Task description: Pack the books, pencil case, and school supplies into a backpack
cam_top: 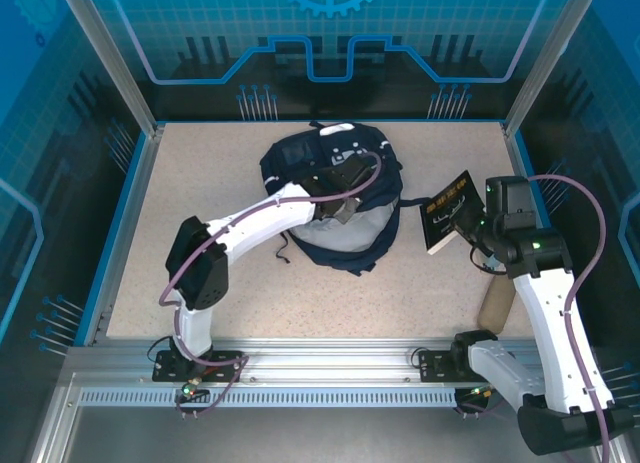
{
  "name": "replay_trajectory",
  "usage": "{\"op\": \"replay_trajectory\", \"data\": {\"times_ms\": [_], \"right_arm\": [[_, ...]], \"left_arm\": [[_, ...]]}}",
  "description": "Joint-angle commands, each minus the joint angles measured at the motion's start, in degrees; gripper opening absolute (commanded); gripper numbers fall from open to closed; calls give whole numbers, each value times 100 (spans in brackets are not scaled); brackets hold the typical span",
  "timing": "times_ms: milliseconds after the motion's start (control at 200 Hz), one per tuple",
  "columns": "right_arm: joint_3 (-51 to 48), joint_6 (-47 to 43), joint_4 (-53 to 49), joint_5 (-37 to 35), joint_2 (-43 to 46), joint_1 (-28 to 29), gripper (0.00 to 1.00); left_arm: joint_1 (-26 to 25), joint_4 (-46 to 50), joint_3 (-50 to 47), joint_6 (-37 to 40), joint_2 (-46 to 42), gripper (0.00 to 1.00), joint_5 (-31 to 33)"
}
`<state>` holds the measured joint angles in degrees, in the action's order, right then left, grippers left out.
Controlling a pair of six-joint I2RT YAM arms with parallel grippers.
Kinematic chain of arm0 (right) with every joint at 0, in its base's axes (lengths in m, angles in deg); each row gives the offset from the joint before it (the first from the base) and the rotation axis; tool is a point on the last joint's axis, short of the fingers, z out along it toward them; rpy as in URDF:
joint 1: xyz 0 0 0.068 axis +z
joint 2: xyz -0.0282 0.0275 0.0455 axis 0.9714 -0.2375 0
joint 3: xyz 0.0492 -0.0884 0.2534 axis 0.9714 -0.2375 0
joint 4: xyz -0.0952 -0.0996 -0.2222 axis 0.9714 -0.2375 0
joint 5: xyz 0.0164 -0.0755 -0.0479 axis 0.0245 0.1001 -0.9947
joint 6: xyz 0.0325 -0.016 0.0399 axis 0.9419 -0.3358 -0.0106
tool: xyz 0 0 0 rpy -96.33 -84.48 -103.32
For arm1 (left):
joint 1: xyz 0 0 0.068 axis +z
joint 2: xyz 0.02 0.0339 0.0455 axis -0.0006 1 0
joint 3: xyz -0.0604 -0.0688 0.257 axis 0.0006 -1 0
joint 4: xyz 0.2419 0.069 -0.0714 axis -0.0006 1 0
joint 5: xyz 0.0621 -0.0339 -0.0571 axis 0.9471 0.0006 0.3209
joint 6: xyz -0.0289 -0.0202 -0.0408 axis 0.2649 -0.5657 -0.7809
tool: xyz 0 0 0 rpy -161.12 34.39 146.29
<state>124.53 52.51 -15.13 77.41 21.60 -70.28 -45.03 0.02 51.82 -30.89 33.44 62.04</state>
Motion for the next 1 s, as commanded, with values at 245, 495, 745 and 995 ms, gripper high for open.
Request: {"op": "replay_trajectory", "data": {"times_ms": [245, 495, 745, 995], "right_arm": [[-157, -72, 1521, 2326, 11, -86, 4], [-863, 839, 2164, 2769, -108, -17, 4], [-1751, 1446, 3409, 3101, -288, 181, 4], [-2211, 2303, 5529, 3092, -718, 743, 8]], "left_arm": [[175, -511, 573, -290, -618, 3, -13], [175, -785, 852, -422, -703, 2, -19], [175, -1270, 633, -634, -809, 1, -103], [169, -1278, 673, -673, -854, 2, -204]]}}
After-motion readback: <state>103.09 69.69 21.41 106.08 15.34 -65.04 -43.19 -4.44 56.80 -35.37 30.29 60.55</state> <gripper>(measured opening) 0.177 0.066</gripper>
